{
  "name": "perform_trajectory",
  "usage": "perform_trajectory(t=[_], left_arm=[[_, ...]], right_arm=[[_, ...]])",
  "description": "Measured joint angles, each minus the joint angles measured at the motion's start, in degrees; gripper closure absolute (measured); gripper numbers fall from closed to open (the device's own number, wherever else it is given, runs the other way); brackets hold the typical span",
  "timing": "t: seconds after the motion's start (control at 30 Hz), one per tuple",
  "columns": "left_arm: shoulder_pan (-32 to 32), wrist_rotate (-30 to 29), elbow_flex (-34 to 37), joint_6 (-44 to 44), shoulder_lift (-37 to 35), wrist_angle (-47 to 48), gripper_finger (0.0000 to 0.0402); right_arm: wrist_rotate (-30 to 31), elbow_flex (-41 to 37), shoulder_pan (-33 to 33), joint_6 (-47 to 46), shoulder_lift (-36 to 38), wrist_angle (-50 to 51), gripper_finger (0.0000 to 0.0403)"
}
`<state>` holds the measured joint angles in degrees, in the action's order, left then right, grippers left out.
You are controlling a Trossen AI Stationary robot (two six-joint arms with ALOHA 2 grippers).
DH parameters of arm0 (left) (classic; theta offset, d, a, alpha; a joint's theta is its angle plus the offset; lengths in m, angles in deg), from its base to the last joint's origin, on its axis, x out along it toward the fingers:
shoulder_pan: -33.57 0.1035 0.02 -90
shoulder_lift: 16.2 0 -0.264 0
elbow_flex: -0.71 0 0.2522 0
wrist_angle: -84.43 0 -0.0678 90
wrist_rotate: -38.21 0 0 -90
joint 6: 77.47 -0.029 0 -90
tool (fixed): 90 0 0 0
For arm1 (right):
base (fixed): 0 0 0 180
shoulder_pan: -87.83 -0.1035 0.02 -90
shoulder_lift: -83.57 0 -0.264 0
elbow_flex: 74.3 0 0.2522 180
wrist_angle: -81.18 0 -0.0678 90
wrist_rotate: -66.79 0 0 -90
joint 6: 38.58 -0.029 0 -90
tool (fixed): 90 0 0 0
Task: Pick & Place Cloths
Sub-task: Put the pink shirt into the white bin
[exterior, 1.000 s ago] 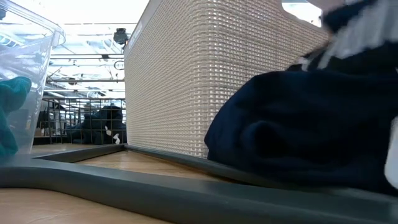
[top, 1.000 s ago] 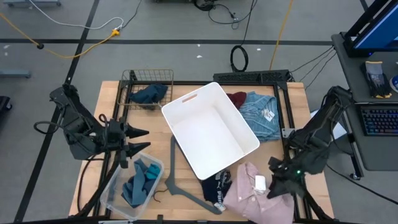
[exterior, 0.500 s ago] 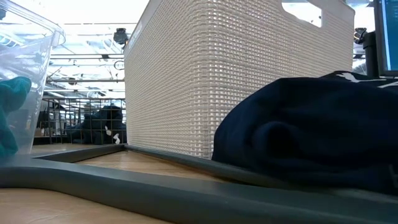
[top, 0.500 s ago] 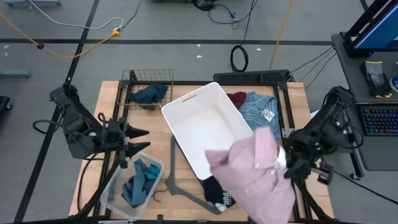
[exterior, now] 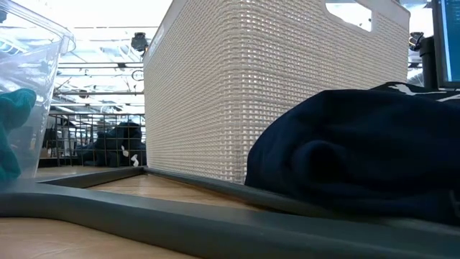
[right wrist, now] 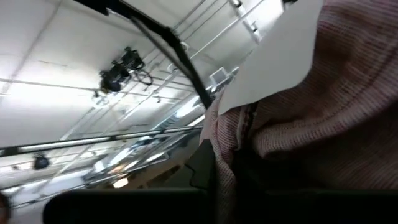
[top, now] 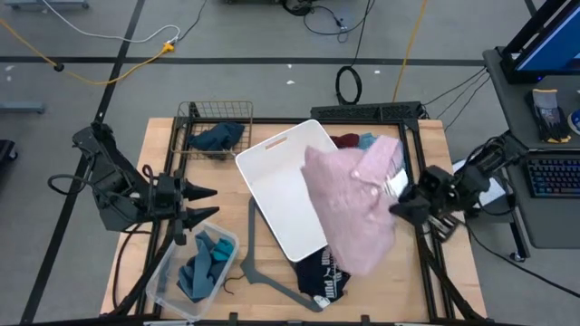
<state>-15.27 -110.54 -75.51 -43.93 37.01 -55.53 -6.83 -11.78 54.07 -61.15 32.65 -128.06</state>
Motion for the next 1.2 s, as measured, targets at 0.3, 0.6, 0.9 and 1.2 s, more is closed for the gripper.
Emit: perform_trajectory(t=[0.3, 0.6, 0.9, 1.2], left_arm=[[0.0, -0.87, 0.0, -0.97, 0.0, 0.04, 0.017], [0.02, -0.85, 0.0, -0.97, 0.02, 0.7, 0.0169], [0.02, -0.83, 0.0, -2.02, 0.02, 0.82, 0.0169], [0.02, -0.78, 0.0, -3.28, 0.02, 1.0, 0.0169]], right_arm=[[0.11, 1.0, 12.06, 3.38, -3.14, 9.63, 0.0381], [-0.25, 13.93, 21.79, 5.36, -10.06, 34.52, 0.0381], [-3.53, 19.92, 28.06, 4.58, -18.03, 42.3, 0.0381], [-4.24, 19.98, 33.15, 1.92, -24.05, 50.02, 0.0381]])
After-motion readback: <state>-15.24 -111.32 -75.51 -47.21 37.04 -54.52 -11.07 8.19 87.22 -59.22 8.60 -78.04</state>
